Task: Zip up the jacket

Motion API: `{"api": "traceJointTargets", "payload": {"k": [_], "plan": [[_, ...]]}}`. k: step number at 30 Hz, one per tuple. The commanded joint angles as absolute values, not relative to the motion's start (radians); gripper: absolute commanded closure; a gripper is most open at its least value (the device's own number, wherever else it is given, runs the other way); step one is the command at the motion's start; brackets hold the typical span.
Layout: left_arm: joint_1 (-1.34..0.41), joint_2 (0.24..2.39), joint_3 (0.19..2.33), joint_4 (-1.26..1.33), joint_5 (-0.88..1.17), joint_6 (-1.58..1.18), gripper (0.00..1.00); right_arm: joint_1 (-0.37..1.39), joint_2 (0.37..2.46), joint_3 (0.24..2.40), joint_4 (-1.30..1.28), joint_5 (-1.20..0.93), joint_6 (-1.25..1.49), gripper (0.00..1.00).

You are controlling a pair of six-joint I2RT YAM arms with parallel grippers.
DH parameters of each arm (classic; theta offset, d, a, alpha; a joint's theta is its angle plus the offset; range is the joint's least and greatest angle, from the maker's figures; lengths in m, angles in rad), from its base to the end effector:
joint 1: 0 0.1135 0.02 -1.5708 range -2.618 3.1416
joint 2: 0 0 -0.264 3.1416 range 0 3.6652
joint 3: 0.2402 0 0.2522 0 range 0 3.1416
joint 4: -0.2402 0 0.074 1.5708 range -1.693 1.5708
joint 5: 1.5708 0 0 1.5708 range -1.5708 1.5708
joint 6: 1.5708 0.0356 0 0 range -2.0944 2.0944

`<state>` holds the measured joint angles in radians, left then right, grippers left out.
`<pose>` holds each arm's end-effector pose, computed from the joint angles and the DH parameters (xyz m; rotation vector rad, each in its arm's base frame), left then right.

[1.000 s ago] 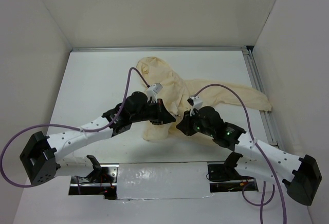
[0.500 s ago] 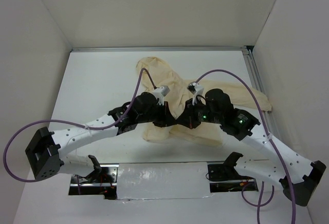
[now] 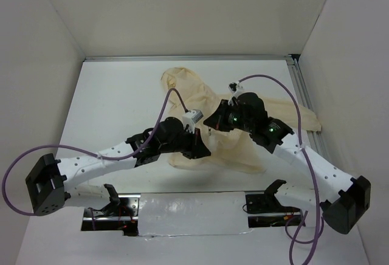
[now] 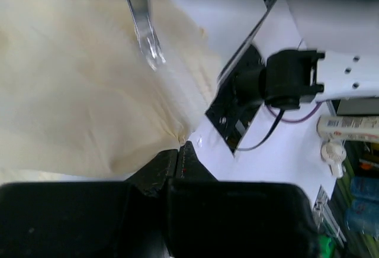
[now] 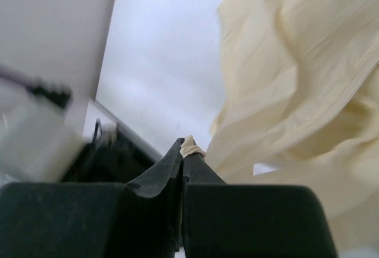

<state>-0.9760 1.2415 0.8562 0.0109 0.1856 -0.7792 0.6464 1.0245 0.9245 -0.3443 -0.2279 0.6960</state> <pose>0.1546 -0.2402 0.2870 0.3525 2.1606 -1.2752 0.1793 0.1454 0.3276 -0.1030 2.1733 1.0468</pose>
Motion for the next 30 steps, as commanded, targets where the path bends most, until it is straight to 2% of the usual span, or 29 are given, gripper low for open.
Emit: {"api": "traceJointTargets", "payload": {"k": [1, 9, 14, 17, 21, 24, 29, 30], "plan": [[-1.014, 1.261, 0.835, -0.081, 0.268, -0.764, 1.00, 0.618, 1.118, 1.081, -0.141, 0.059, 0.810, 1.00], [-1.100, 1.183, 0.789, -0.135, 0.272, -0.755, 1.00, 0.586, 1.422, 1.313, -0.267, 0.371, 0.824, 1.00], [-1.108, 1.134, 0.749, -0.212, 0.238, -0.785, 1.00, 0.433, 1.705, 1.662, -0.372, 0.534, 0.749, 1.00], [-1.111, 1.118, 0.724, -0.238, 0.219, -0.801, 1.00, 0.359, 1.961, 2.011, -0.382, 0.598, 0.646, 1.00], [-1.108, 1.133, 0.696, -0.273, 0.207, -0.831, 1.00, 0.282, 2.203, 2.349, -0.425, 0.543, 0.558, 1.00], [-1.109, 1.158, 0.689, -0.305, 0.204, -0.850, 1.00, 0.238, 2.302, 2.471, -0.361, 0.445, 0.514, 1.00], [-1.111, 1.195, 0.686, -0.348, 0.201, -0.883, 1.00, 0.199, 2.309, 2.415, -0.235, 0.260, 0.494, 1.00], [-1.109, 1.215, 0.695, -0.354, 0.198, -0.890, 0.94, 0.195, 2.303, 2.399, -0.233, 0.212, 0.495, 0.94]]}}
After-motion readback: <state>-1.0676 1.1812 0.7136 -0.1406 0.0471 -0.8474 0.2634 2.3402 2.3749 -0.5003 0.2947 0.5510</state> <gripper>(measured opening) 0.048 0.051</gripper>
